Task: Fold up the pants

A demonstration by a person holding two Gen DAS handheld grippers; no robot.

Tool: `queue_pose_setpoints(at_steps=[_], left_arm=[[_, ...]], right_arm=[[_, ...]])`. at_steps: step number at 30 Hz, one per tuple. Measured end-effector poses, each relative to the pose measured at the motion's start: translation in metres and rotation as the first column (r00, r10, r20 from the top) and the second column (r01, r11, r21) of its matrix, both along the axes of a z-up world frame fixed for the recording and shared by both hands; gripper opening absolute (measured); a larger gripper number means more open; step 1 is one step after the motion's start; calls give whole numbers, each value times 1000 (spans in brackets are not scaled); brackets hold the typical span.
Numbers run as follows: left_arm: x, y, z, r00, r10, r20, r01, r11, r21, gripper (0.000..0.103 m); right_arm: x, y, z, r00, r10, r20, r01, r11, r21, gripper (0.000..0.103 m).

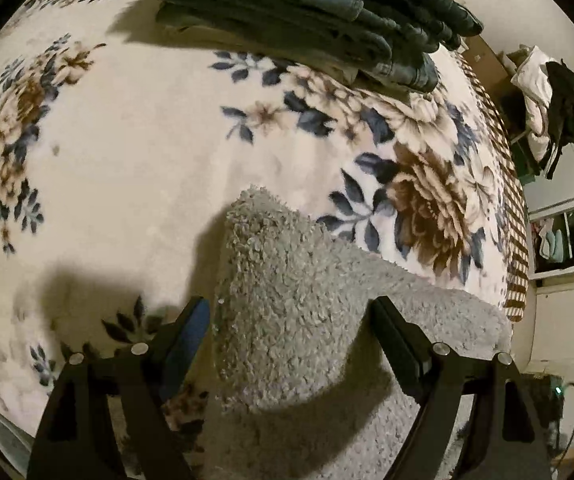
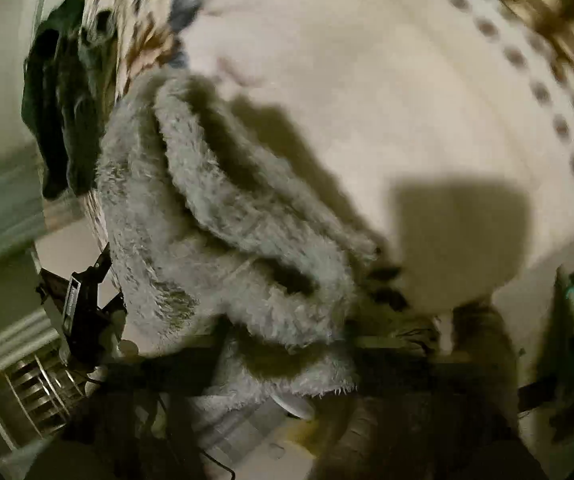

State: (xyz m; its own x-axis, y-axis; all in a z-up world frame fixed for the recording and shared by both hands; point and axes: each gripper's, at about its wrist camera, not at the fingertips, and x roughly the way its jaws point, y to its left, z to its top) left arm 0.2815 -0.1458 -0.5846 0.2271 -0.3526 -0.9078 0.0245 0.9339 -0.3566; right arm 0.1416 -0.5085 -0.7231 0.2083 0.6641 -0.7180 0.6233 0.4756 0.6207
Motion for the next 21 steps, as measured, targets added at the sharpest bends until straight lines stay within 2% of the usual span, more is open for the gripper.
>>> queue_pose_setpoints(at_steps=[1, 4, 6, 8, 10, 11, 12, 14, 16, 17, 19, 21], left_arm=[[1, -1, 1, 1000, -7, 1, 7, 1000, -4, 82], [3, -7, 1, 1000, -19, -2, 19, 1000, -14, 82], [4, -10, 0, 1000, -28, -5, 28, 999, -22, 82], [5, -15, 1, 999, -40, -5, 40, 999, -23, 82], [6, -18, 3, 999, -48, -2, 48, 999, -11, 82], [6, -18, 4, 999, -53, -3, 53, 999, -8, 82], [7, -17, 5, 999, -53, -2, 53, 999, -11, 82], [8, -14, 7, 999, -50, -2, 50, 999, -16, 82], [8, -12, 8, 999, -42, 2, 42, 999, -21, 82], [9, -9, 9, 999, -35, 1, 35, 999, -29, 82], [11, -8, 8, 1000, -21, -4, 21, 999, -41, 82], [13, -5, 6, 1000, -2, -15, 1, 998, -60, 82]], right_arm=[[-6, -2, 7, 1000, -9, 9, 9, 1000, -12, 14], [-29, -11, 27, 1000, -28, 3, 29, 997, -70, 13], [-40, -19, 25, 999, -30, -39, 26, 996, -90, 13], [-42, -21, 10, 993, 21, -116, -33, 995, -99, 16], [-33, -20, -2, 979, 103, -174, -119, 989, -86, 46], [-26, -21, 3, 975, 133, -180, -156, 980, -122, 52], [-20, -21, 12, 974, 152, -166, -179, 970, -161, 58], [-3, -24, 41, 981, 176, -75, -189, 954, -234, 59], [16, -30, 68, 981, 184, 52, -164, 948, -274, 81], [31, -32, 75, 975, 191, 111, -154, 948, -280, 85], [56, -35, 72, 969, 202, 139, -157, 947, -278, 86], [88, -32, 56, 962, 228, 148, -193, 957, -219, 86]])
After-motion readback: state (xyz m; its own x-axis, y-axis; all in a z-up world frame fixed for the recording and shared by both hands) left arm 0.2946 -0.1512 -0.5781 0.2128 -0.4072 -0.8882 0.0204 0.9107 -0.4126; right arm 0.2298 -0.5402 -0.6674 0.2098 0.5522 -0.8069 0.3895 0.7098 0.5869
